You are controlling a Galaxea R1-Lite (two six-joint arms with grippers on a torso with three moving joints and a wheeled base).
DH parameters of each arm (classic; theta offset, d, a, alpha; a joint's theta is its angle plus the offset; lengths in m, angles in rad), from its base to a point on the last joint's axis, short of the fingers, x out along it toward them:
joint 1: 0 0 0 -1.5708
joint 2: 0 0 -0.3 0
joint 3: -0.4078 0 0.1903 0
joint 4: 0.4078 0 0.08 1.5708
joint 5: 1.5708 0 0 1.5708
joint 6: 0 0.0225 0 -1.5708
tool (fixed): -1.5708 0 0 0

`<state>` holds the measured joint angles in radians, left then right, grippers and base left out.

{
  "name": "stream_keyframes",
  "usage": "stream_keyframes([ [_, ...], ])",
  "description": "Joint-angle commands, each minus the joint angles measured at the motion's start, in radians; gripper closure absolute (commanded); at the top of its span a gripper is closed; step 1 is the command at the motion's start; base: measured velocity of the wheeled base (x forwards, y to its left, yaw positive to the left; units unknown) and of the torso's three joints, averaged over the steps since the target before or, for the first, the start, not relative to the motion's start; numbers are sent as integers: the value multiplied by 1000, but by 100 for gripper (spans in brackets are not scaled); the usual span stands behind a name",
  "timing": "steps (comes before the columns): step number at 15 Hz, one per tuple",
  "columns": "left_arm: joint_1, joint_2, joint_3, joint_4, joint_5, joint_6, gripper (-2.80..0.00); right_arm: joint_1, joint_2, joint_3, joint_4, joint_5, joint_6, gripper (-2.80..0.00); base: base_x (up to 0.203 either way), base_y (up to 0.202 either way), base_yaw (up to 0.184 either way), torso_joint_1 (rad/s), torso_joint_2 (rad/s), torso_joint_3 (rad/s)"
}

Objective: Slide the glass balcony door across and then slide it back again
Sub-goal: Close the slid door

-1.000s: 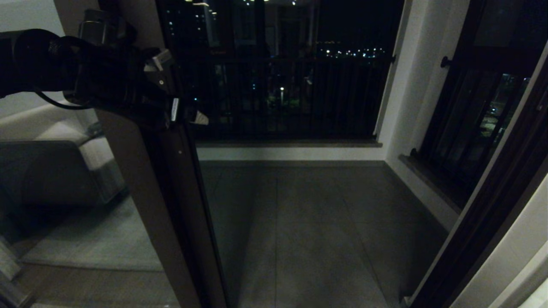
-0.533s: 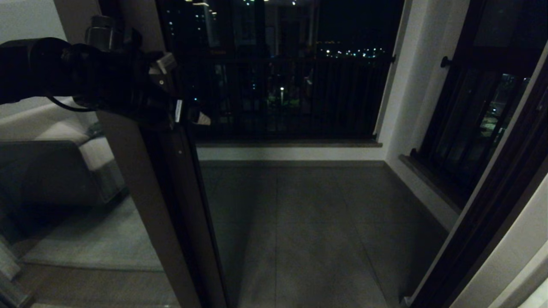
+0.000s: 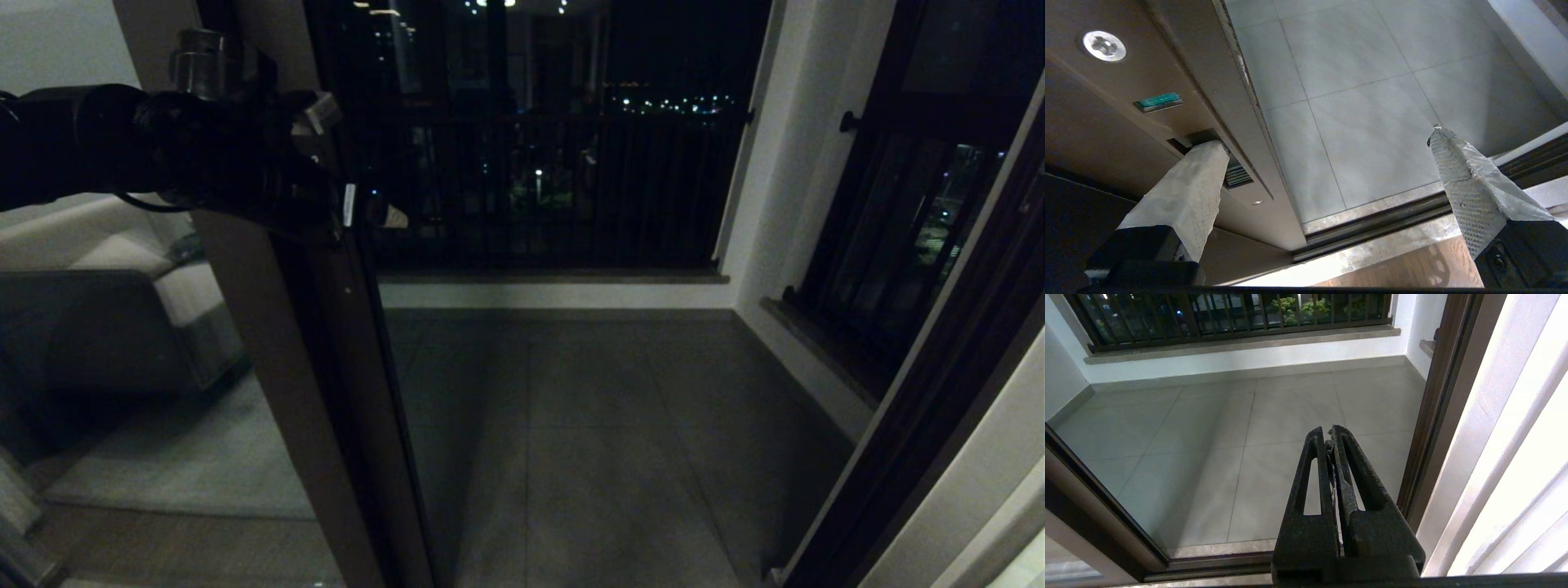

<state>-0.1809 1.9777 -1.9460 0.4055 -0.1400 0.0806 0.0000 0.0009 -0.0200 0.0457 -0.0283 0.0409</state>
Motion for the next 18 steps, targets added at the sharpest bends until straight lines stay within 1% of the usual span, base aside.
stream_keyframes([
  [1,-10,1,0,-1,-4,1,-280,0,1,0,0,-1,1,0,0,0,0,0,0,0],
  [8,-57,0,3,-1,-4,-10,-280,0,1,0,0,-1,1,0,0,0,0,0,0,0],
  [18,-92,1,2,1,-1,-9,-280,0,1,0,0,0,1,0,0,0,0,0,0,0],
])
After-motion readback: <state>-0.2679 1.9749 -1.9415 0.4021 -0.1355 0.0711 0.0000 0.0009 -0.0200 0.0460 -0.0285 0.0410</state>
